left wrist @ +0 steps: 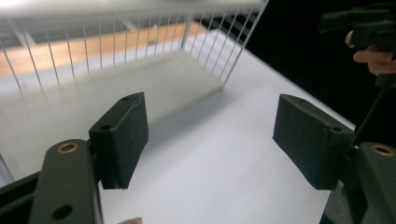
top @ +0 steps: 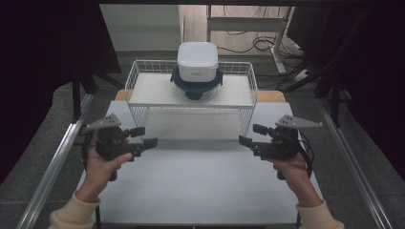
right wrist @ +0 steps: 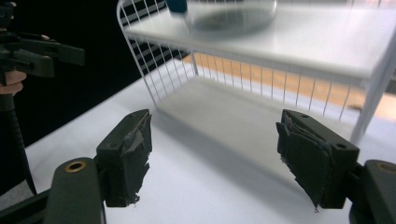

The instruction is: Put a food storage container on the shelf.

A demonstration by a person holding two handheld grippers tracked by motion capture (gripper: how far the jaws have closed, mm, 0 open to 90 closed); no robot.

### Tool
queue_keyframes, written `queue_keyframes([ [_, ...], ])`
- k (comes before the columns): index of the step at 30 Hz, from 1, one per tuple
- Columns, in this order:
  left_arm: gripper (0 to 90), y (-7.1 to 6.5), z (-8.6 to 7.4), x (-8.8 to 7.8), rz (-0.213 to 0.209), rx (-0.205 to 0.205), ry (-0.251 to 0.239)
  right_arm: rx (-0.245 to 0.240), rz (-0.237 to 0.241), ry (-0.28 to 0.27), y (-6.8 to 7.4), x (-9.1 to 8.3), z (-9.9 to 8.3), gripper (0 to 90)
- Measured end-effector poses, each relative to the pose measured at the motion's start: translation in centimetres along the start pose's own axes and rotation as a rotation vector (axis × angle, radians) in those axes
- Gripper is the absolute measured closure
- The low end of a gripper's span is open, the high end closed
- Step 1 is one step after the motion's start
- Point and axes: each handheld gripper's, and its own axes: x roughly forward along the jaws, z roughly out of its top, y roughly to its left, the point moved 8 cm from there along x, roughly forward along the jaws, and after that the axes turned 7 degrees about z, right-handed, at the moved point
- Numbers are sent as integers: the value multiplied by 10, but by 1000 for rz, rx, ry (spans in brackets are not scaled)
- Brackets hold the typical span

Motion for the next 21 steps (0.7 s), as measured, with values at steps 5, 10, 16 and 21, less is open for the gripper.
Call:
queue_keyframes([
  [5,260,3,-34,12,23,-8,54,33,-7,23,-6,2,-33,263],
  [10,262,13,-74,30,68,-18,128,67,-26,99,-17,13,-83,267],
  [16,259,19,-93,37,103,-11,166,89,-33,155,-21,22,-116,266],
  [21,251,19,-95,35,120,-1,156,70,-43,171,-17,27,-123,266],
])
